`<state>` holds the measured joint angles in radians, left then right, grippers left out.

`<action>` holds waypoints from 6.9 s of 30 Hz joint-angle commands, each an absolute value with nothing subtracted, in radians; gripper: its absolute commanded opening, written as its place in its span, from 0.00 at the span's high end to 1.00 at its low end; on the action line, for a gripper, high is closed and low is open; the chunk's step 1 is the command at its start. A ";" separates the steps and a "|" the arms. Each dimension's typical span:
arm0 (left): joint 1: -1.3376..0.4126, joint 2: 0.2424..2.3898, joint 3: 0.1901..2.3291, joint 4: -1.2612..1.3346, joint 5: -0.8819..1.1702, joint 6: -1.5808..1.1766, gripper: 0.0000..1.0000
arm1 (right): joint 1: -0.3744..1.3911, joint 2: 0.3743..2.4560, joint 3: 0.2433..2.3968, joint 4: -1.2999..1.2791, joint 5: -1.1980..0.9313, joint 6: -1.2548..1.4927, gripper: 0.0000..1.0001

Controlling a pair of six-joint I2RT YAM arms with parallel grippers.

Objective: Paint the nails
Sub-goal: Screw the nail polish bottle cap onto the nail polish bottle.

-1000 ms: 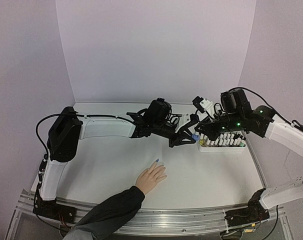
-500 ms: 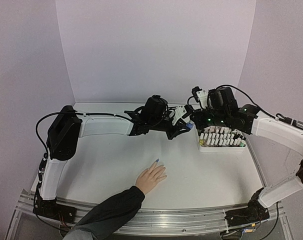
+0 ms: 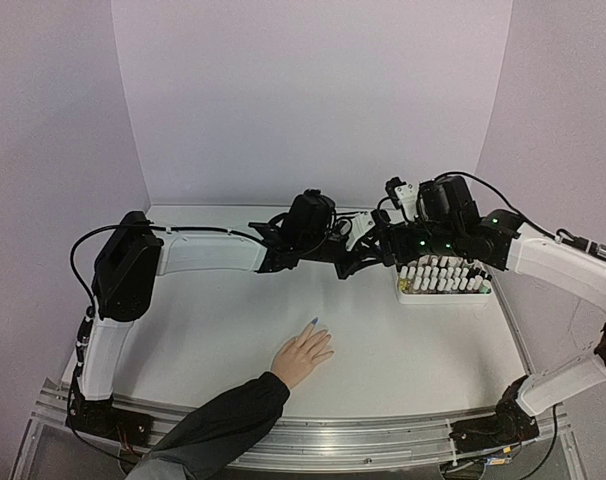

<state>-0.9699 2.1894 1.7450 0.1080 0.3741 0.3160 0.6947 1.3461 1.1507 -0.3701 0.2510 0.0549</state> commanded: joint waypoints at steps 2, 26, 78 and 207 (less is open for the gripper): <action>-0.995 2.112 1.723 0.128 0.469 0.349 1.00 | 0.703 1.231 1.133 -0.410 0.216 -0.074 0.06; -0.992 2.120 1.809 -0.159 0.936 0.507 1.00 | 0.697 1.098 1.169 -0.751 -0.172 -0.607 0.32; -1.023 2.176 1.904 0.061 0.338 0.278 1.00 | 0.704 1.383 1.208 -0.381 0.285 -0.041 1.00; -0.979 2.078 1.718 0.175 0.613 0.237 1.00 | 0.676 1.093 0.948 -0.173 0.027 0.032 1.00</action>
